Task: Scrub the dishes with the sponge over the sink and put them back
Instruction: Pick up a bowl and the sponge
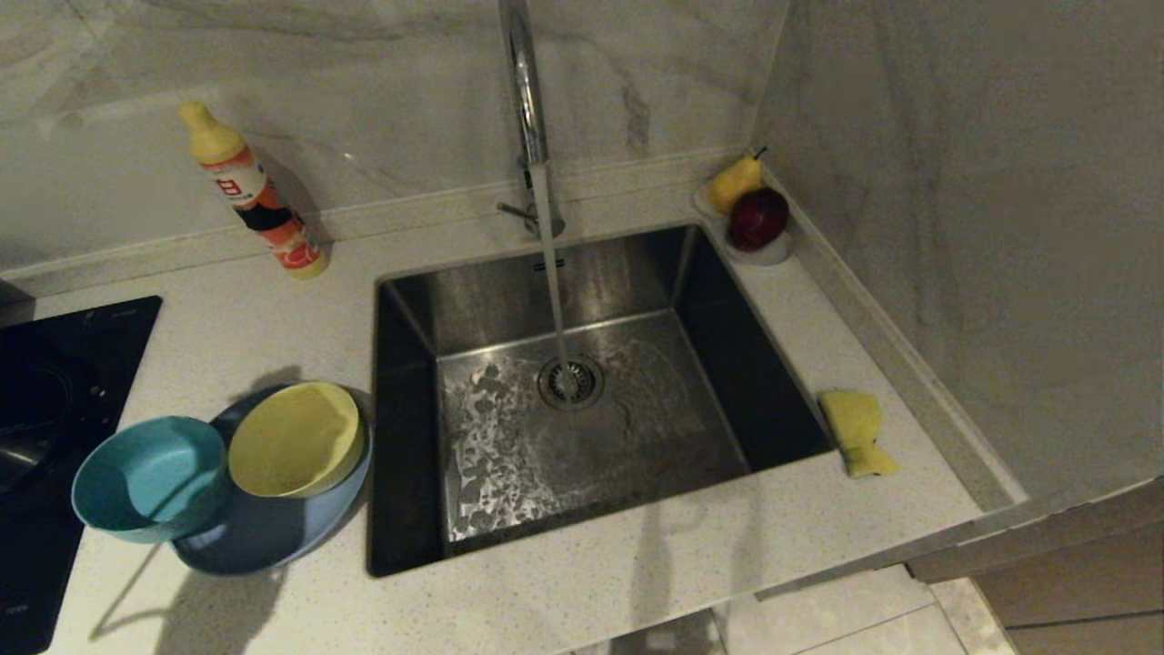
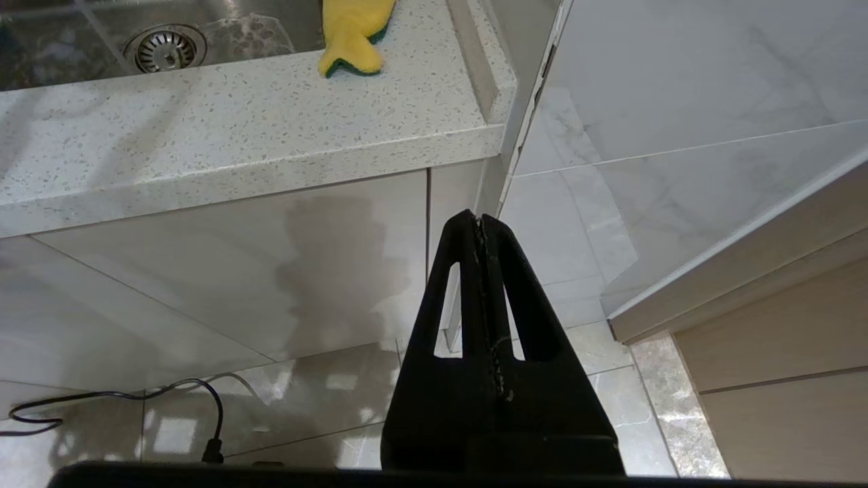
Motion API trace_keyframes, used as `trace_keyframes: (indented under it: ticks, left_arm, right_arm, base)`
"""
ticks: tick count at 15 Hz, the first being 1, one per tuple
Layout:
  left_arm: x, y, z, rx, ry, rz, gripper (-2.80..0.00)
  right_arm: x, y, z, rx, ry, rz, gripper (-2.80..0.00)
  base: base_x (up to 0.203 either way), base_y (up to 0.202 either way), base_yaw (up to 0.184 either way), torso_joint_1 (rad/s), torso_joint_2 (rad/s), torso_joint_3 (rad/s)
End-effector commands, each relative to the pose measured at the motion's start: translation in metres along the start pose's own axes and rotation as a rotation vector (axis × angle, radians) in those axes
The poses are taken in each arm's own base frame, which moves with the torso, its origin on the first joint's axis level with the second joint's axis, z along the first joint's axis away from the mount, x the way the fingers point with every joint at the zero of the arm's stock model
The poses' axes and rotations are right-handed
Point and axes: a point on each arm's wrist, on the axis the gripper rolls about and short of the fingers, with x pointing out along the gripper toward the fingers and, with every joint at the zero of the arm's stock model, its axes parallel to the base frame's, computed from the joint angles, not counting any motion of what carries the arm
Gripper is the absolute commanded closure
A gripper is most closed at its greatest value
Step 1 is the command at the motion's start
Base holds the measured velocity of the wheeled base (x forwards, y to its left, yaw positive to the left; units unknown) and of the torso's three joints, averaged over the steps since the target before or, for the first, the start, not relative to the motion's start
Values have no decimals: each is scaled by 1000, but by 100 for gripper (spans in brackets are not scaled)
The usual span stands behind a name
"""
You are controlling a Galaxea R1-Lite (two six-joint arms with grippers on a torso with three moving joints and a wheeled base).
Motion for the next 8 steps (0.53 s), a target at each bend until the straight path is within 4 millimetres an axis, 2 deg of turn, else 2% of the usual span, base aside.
trace_keyframes:
  ticks: [1,3,6,8]
  left_arm:
    - [-12,9,-10,6,-5,41,0]
    - [-16,14,-10,30,9,64,0]
    - [-17,22,0,77,43,90,0]
    - [-16,27,-2,143,74,137,0]
  right_arm:
    - [0,0,0,-1,-1,0,0]
    - [0,0,0,-1,-1,0,0]
    - [0,0,0,-1,-2,0,0]
    - [0,0,0,-1,-2,0,0]
  base:
    - [0,0,0,0,0,0]
    - [0,0,0,0,0,0]
    - [0,0,0,0,0,0]
    - [0,0,0,0,0,0]
